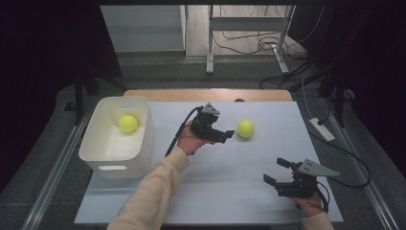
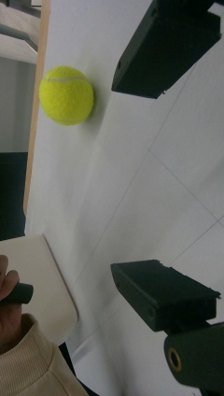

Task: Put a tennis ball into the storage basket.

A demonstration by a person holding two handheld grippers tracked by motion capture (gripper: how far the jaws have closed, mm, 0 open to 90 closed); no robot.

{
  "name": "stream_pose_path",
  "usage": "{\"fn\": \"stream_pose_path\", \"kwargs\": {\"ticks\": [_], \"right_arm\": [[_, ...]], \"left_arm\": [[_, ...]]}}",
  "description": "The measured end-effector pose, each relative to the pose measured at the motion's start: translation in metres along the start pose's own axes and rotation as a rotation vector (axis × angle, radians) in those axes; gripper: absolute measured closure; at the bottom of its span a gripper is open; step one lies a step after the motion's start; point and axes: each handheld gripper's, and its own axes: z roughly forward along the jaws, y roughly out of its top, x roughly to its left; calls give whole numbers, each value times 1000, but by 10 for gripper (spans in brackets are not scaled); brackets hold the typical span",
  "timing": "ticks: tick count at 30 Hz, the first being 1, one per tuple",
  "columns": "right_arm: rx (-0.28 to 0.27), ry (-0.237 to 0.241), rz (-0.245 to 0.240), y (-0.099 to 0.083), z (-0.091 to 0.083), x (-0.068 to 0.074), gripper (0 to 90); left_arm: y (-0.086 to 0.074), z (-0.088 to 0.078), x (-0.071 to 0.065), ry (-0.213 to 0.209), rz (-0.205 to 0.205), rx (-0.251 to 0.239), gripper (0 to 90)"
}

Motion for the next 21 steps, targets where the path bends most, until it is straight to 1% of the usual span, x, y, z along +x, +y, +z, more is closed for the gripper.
{"fn": "stream_pose_path", "kwargs": {"ticks": [5, 12, 21], "right_arm": [[1, 4, -1, 0, 1, 0, 115], [1, 8, -3, -1, 1, 1, 116], [7, 15, -3, -1, 4, -1, 116]], "left_arm": [[3, 8, 0, -2, 4, 17, 119], [6, 17, -3, -5, 10, 26, 113], [9, 28, -3, -5, -1, 33, 109]]}}
